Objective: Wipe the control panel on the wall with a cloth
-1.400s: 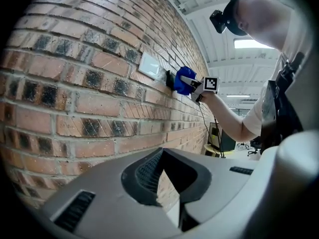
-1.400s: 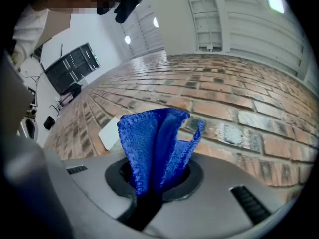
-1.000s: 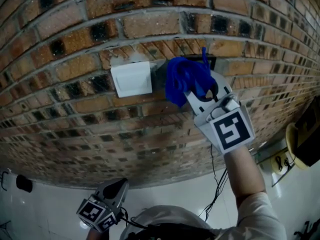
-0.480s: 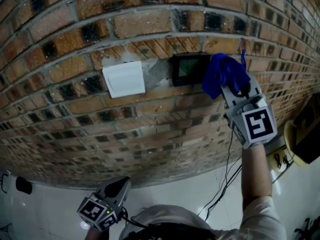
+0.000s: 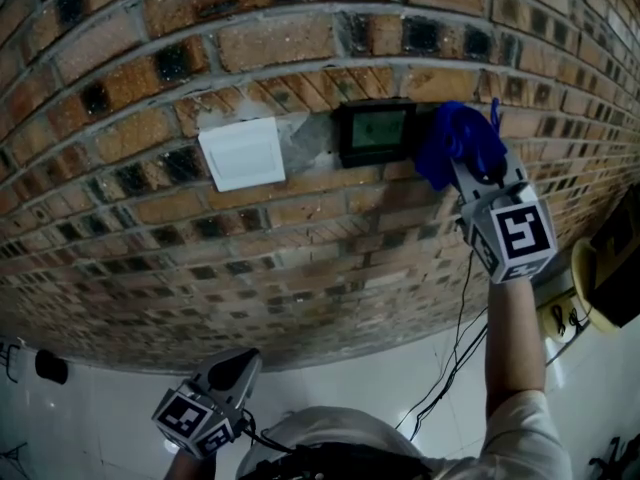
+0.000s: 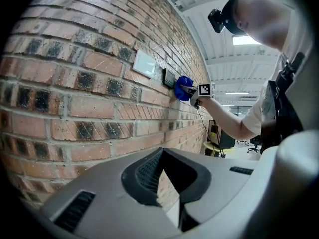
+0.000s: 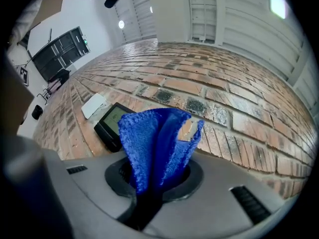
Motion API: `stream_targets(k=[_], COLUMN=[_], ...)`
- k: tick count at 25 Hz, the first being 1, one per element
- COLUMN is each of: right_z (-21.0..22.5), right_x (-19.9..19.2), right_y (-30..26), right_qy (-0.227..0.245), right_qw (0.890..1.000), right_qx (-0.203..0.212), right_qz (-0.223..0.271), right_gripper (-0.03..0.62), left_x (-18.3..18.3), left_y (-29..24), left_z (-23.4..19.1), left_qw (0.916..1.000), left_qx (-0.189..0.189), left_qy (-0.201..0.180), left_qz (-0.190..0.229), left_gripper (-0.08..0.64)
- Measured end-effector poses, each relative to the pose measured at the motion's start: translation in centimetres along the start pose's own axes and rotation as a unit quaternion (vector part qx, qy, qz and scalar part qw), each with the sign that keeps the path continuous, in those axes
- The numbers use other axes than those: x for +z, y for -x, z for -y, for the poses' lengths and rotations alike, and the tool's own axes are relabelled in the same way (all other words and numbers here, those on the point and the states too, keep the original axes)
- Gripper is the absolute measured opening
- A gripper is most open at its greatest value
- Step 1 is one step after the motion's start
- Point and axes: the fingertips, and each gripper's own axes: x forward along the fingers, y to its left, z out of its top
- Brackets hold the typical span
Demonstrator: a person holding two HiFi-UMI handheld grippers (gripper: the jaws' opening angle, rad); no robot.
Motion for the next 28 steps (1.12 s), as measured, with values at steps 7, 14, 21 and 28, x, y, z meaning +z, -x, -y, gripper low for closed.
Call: stream_targets(k=[7, 14, 21, 28], right_z=[-1.0, -5.4, -11.6, -17.8], right_x=[0.2, -5.7, -9.5, -4.1], right_y=[1.8, 8.4, 19.5, 31.2], right_qy=[-0.008, -0.083, -0.144, -0.172], right_qw=[1.0, 0.995, 0.981, 0.973], right_qx=[0.018, 0.06, 0.091, 0.097], right_qz=[0.023, -0.013, -0.092, -0.117], right_gripper=[0.087, 0.087, 0.087, 0.087], left_x=[1.1, 1.7, 0.0, -1.8], left_y=[1.5, 3.2, 6.7, 13.1], left_z=[-0.8, -1.2, 1.6, 6.4], left_qw=[0.9979, 0.9899, 0.9886, 0.9932], left_qx=[0.065, 0.14, 0.147, 0.115], left_qy=[-0.003, -0.015, -0.02, -0.017], left_qz=[-0.004, -0.016, -0.024, 0.006], left_gripper=[0.003, 0.003, 0.003, 0.003])
